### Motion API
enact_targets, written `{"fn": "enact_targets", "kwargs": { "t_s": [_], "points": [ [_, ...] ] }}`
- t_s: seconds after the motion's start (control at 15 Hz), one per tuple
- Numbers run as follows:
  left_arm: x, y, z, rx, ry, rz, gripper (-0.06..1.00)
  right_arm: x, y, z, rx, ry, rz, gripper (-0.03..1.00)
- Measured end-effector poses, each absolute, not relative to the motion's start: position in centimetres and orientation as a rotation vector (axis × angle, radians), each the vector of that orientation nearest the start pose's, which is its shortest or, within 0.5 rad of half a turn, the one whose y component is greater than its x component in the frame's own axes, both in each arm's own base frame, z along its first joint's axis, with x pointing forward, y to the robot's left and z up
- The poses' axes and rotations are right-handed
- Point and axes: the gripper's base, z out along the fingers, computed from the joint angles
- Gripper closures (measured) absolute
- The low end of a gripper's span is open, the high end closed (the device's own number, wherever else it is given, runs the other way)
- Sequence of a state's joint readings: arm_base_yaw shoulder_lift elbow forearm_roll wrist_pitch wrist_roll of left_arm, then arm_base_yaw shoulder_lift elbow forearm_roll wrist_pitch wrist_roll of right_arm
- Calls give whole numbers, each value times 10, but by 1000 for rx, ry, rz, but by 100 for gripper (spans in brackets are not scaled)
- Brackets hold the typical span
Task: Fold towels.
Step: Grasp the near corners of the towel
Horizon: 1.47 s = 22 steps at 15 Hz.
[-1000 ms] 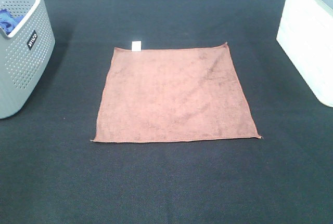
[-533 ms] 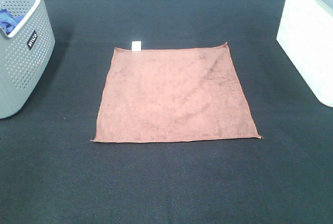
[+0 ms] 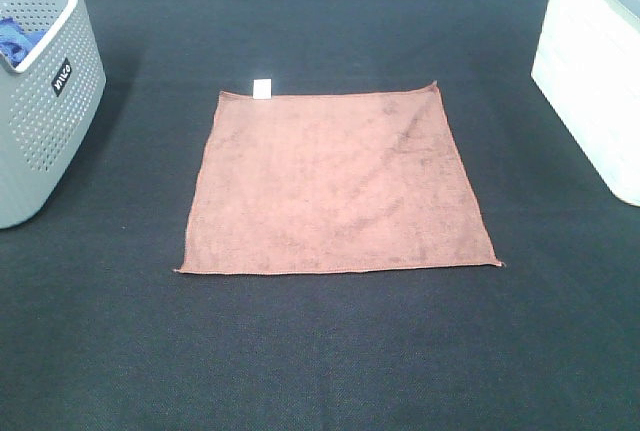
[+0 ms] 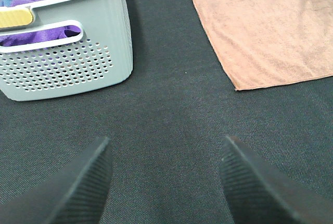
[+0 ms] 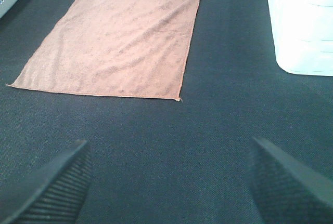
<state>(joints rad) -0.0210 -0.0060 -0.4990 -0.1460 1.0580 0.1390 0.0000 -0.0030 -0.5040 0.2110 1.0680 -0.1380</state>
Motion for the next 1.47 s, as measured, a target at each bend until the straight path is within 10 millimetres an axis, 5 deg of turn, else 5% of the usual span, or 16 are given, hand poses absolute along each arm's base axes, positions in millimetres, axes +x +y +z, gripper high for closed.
{"fn": "enact_targets", "kwargs": {
  "t_s": [1.47],
  "points": [
    [-6,-11,278,169,2022,-100,35,-7,17,279,-151,2025,166,20]
  ]
}}
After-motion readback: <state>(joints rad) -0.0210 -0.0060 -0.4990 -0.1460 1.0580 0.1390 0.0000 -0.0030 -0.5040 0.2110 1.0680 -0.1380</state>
